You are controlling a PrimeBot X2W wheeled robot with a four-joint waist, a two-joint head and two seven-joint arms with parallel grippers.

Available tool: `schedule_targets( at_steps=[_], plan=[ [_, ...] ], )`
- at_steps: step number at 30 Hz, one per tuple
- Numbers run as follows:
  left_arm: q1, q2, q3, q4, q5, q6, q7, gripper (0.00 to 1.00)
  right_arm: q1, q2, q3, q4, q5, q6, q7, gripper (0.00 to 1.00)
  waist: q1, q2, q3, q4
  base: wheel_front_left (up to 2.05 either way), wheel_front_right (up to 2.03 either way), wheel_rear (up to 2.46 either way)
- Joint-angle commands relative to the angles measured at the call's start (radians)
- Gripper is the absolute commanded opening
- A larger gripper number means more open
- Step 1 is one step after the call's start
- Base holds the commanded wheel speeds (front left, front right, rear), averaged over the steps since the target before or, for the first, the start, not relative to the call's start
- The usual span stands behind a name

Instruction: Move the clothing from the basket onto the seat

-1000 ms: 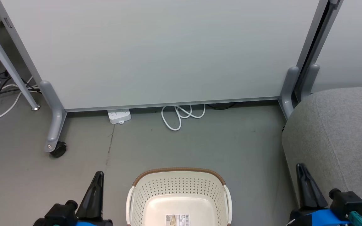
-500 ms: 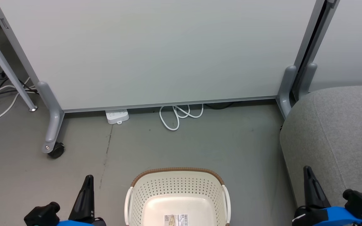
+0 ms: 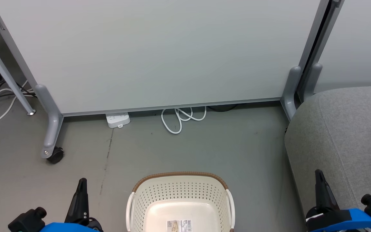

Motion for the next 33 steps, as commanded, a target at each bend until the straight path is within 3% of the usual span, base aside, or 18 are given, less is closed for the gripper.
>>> schedule_targets(
  at_steps=[1,33],
  plan=[
    [-0.031,0.005,0.013,-0.016,-0.049,-0.006,0.012,0.00,-0.032,0.000,-0.005,-0.018,0.054,0.000,0.012,0.00,0.0000,0.0000,0.000,-0.002,0.00,0.00,0.00],
    [-0.053,0.007,0.067,-0.018,-0.436,-0.010,0.113,0.00,-0.059,0.002,-0.025,-0.024,0.461,0.000,0.114,0.00,0.0000,0.0000,0.003,-0.023,0.00,0.00,0.00]
  ],
)
